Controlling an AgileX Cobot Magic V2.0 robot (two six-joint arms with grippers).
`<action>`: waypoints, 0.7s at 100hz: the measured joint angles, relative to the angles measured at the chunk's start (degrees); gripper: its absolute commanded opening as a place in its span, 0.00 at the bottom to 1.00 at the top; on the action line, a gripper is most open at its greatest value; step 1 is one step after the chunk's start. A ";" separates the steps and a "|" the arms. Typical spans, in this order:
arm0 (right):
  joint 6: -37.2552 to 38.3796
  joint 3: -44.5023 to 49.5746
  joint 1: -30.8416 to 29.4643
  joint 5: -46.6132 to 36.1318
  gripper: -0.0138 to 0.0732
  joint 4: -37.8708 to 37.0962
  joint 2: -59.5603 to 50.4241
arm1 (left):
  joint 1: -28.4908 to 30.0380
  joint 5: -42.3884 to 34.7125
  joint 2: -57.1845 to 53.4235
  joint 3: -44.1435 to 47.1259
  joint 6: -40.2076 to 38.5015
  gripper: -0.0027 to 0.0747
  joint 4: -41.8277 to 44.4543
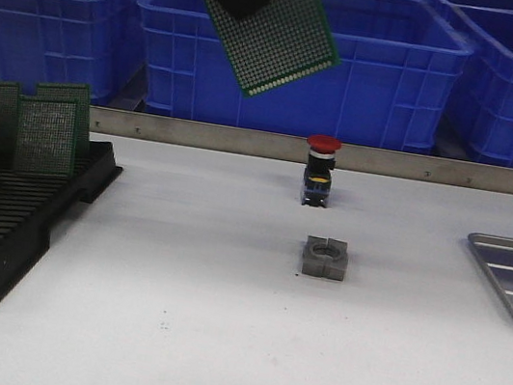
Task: Place circuit board on tray
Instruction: 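Carry the board toward the table center and bring the right gripper close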
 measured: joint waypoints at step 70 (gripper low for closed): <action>-84.15 -8.52 3.89 13.83 0.66 55.52 28.64 | 0.00 0.00 0.00 0.00 0.00 0.01 0.00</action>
